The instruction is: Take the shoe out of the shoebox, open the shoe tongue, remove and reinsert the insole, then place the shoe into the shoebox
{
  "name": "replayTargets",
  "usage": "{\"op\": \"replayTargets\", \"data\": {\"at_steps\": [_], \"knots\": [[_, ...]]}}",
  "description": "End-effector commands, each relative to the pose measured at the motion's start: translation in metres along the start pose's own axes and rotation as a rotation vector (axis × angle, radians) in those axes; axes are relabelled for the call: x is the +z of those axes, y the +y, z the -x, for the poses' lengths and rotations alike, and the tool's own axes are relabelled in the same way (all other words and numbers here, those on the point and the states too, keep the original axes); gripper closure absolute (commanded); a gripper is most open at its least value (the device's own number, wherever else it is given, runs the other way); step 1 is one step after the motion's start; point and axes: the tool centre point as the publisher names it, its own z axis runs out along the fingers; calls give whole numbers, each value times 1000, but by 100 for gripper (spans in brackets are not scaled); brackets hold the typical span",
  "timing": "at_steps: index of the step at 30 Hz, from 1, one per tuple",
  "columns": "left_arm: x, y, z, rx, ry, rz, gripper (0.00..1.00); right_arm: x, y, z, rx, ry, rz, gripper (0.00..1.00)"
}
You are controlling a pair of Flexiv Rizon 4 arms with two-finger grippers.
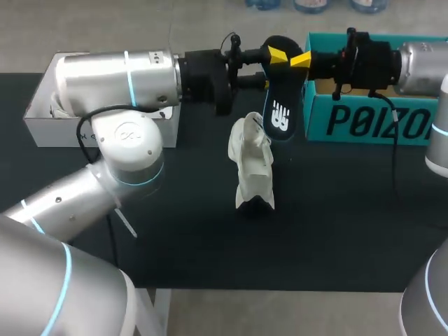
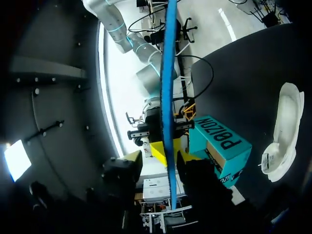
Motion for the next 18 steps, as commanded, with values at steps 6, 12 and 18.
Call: {"op": "replayTargets", "data": {"at_steps": [6, 12, 18], "knots": [[-7, -4, -9, -22, -220, -47, 71, -3, -1, 4, 13, -14, 2, 100], [-7, -5, -9, -40, -197, -66, 75, -2, -3, 5, 15, -28, -11, 100], [-3, -6, -11, -51, -143, -85, 80, -2, -7, 6, 13, -42, -21, 100]]}}
